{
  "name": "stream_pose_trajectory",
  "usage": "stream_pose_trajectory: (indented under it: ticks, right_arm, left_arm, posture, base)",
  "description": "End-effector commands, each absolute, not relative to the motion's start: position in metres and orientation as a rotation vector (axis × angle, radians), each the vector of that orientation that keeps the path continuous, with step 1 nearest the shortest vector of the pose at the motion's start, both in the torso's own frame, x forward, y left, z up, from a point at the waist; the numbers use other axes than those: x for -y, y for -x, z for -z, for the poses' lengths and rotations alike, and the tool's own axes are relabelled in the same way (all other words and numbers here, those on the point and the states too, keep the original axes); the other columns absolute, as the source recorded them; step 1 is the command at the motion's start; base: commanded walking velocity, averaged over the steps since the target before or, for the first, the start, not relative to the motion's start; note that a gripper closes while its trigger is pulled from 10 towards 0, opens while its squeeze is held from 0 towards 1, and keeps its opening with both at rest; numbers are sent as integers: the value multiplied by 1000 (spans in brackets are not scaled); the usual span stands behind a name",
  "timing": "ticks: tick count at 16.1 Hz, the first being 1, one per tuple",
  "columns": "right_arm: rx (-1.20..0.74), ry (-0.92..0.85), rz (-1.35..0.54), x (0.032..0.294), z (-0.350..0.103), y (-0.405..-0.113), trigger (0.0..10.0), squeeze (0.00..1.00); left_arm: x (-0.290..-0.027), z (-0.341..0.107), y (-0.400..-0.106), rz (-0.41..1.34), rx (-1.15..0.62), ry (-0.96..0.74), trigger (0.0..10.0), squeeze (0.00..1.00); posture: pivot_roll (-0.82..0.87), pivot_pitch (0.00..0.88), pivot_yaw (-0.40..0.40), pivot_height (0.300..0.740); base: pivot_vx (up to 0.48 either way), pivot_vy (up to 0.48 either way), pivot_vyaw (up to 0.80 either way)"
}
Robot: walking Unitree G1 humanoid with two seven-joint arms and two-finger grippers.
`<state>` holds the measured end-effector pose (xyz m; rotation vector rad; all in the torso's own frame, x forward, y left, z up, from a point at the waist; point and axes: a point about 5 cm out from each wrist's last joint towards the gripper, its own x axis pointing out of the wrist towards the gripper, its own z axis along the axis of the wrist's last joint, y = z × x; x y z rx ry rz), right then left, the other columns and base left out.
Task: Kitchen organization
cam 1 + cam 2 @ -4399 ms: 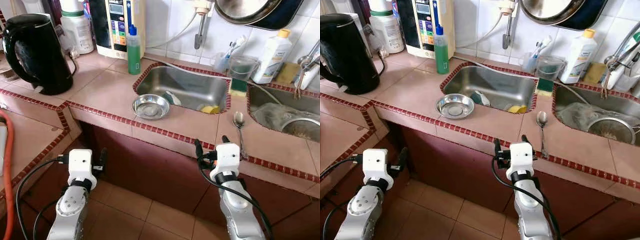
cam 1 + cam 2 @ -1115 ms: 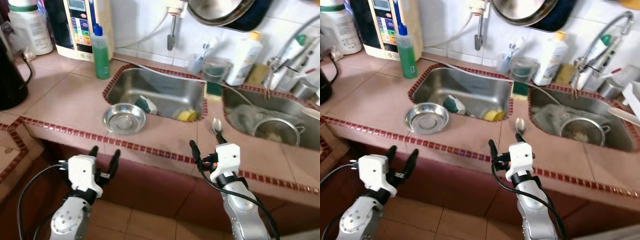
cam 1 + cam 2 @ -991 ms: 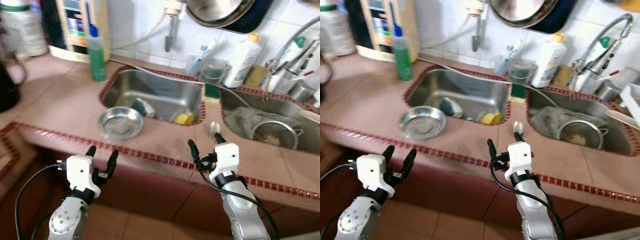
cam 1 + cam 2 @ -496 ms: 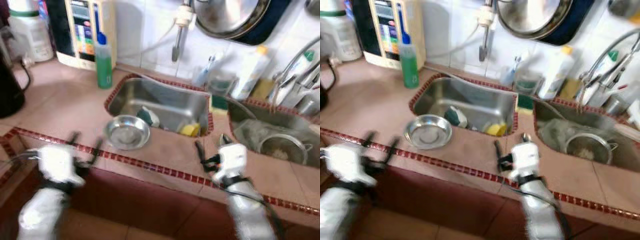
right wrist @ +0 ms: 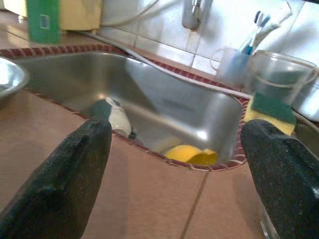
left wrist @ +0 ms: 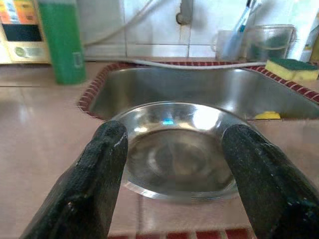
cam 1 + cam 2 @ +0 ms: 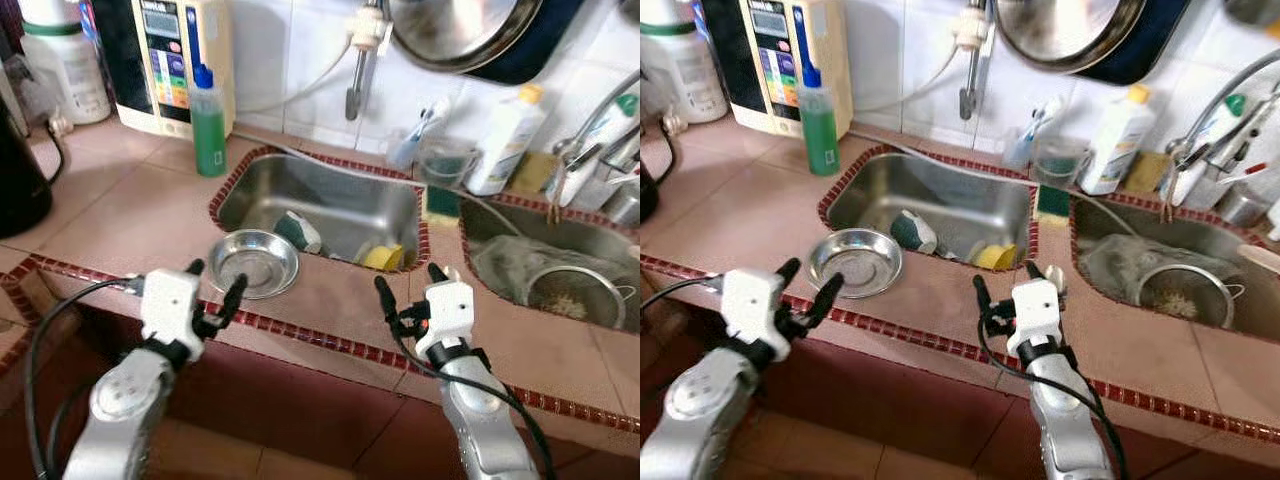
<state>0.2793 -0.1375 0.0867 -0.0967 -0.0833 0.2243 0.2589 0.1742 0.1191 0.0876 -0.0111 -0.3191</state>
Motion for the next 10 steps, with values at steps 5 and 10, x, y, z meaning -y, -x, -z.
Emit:
stream_pose_trajectory:
  ticks: [5, 10]
  right_arm:
    - [110, 95, -210, 141, -96, -281, 10000, 0]
    - [151, 98, -283, 142, -106, -273, 10000, 0]
  left_arm:
    - [-163, -120, -275, 357, -63, -108, 10000, 0]
    - [-167, -141, -299, 350, -65, -88, 10000, 0]
  posture:
    - [-11, 0, -66, 740]
    - [-37, 0, -42, 740]
  base:
    - [0, 0, 0]
    - [0, 0, 0]
